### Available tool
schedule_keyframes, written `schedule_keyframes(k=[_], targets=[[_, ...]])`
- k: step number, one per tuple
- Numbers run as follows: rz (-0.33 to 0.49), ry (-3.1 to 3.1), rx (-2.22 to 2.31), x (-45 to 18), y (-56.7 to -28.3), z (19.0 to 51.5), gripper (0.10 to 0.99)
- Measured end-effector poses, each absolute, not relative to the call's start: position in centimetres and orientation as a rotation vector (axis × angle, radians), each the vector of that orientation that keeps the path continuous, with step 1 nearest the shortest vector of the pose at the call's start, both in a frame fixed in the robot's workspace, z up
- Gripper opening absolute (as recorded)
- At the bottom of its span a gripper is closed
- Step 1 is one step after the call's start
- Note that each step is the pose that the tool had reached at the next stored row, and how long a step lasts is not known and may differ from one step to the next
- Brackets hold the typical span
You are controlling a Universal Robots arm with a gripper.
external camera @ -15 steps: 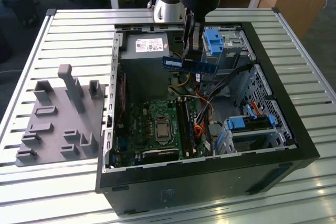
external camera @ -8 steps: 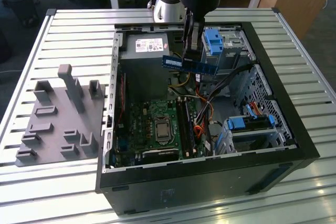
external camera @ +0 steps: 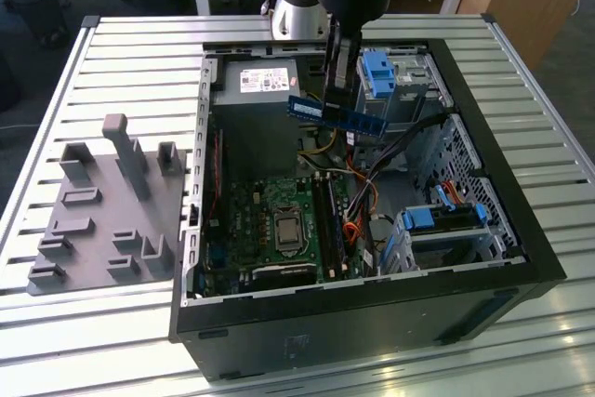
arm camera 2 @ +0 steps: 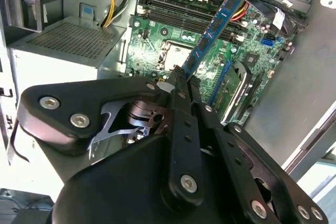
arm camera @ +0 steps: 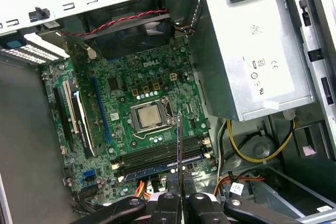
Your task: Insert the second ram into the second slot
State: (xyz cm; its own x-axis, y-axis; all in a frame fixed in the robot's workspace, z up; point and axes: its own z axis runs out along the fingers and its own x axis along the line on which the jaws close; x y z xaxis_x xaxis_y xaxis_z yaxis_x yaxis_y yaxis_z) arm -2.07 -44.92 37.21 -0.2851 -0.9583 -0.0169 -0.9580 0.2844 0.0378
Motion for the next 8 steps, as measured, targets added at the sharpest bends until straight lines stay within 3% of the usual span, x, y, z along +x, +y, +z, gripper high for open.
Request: schedule_keyframes(k=[8], targets=[[-0.064, -2.567, 1.797, -2.07, -44.92, 37.21, 0.137]])
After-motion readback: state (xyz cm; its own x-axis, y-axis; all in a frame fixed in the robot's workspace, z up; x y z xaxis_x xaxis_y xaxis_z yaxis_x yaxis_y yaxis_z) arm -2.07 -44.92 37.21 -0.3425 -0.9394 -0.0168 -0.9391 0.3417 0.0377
